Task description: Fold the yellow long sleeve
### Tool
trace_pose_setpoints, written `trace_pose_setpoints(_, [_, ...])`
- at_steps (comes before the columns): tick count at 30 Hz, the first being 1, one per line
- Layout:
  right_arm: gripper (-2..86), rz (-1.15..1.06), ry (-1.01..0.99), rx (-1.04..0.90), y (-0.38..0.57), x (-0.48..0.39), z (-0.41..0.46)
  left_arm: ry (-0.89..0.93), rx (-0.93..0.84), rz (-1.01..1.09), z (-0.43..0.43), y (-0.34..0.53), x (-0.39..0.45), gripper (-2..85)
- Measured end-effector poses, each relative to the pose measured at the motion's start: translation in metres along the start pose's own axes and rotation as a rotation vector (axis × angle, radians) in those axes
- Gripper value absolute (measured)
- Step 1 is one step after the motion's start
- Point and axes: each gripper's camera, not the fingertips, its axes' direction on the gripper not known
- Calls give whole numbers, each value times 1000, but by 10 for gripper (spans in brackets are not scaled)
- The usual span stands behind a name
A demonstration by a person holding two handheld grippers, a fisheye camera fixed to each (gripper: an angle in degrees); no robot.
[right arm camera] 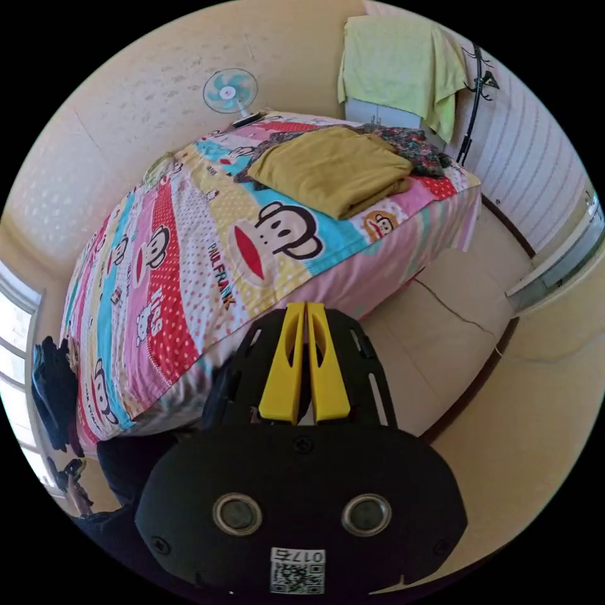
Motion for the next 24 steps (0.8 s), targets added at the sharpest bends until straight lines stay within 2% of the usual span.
trace_pose_setpoints(2, [16,60,-4,36,-17,30,-7,23,28,61,-5,-8,43,-10])
trace_pose_setpoints(5, [30,32,-64,76,-64,52,-8,-84,51,209,0,-8,133,-10])
trace_pose_setpoints(7, [40,-10,-77,121,-103,54,-14,-302,9,360,24,3,207,-10])
trace_pose_setpoints(8, [50,-37,-77,177,-130,53,-22,-377,-4,392,32,8,223,-10])
trace_pose_setpoints(10, [65,-88,-65,271,-171,50,-36,-645,-6,429,61,30,270,-10])
trace_pose_setpoints(12, [92,-96,-11,366,-224,52,-41,-721,-19,421,78,44,285,-9])
trace_pose_setpoints(14, [117,-79,0,354,-262,57,-22,-689,-71,442,94,58,290,-8])
trace_pose_setpoints(16, [138,-44,-7,184,-301,65,29,-657,-141,460,109,73,287,-7])
trace_pose_setpoints(17, [141,-19,-20,8,-318,72,79,-660,-157,457,112,75,285,-6])
trace_pose_setpoints(20, [132,-58,82,229,-296,58,89,-725,-200,438,117,85,272,-6])
trace_pose_setpoints(22, [116,-110,157,225,-299,44,88,-762,-210,411,119,90,260,-6])
trace_pose_setpoints(24, [94,-121,128,212,-307,49,83,-723,-223,406,121,92,253,-6])
